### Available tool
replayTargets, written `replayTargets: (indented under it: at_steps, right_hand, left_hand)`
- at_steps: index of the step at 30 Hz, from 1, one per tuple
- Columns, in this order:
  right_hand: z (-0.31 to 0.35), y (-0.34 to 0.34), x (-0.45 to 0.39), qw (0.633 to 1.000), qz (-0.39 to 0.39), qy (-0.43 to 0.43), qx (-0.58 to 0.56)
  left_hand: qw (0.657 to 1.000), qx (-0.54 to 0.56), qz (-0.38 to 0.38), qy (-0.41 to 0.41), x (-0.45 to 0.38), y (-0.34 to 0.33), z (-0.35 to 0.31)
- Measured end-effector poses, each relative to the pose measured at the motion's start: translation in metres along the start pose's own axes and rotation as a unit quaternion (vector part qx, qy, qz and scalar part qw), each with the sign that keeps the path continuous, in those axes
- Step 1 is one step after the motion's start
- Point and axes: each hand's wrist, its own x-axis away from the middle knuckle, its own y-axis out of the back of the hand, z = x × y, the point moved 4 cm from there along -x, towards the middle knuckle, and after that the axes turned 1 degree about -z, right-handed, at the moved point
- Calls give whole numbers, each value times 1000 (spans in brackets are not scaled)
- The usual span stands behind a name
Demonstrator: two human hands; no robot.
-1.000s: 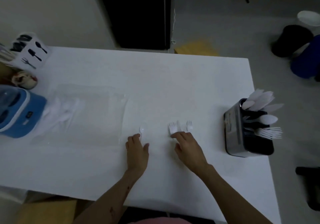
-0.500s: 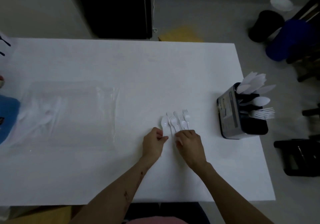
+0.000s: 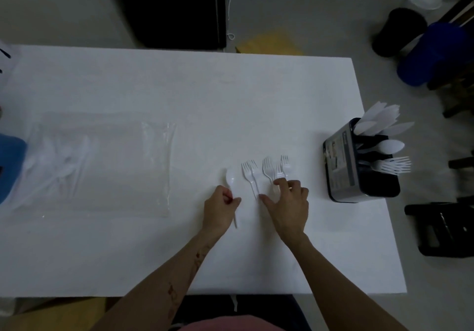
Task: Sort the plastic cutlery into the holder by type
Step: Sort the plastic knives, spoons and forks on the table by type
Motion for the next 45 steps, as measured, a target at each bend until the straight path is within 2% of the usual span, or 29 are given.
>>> replayTargets:
  at_steps: [4,7,12,17,24,28,31,35,38,40,43,45]
  right_hand:
    - [-6,3,-2,999,27,-4,-24]
    - [-3,13,-2,998,-3,4,-61]
    - [12,51,-14,950,33,14,-309]
    - [0,115,-36,929,-36,6,-369]
    - [-54,216,-63,904,-209,-40,-370]
    - [-92,245,-72,877,-307,-77,-361]
    - [-106,243,-73,871,-338,-104,-341]
    - [-108,218,-73,907,-292,-134,-272]
    - [-107,200,-73,941,-220,-167,-194]
    - [-103,200,-69,952,-210,-162,-150]
    - [-84,204,-57,946,-274,-92,-145]
    - [-64,194,-51,946,-273,-8,-172]
  left_hand:
    - [1000,27,15,5,-1,0,0]
    - [998,40,35,-17,1,0,-7]
    - [991,50,69,-106,8,-2,-48]
    - [972,52,97,-208,16,-22,-123]
    - [925,106,163,-326,45,-82,-238]
    - [918,72,187,-343,51,-122,-262]
    - [916,21,202,-345,53,-143,-258]
    - [926,2,180,-331,52,-149,-242]
    - [936,35,144,-318,49,-137,-228]
    - [942,55,114,-312,45,-125,-216]
    - [949,65,39,-305,37,-103,-187]
    - [961,64,-32,-267,27,-87,-156]
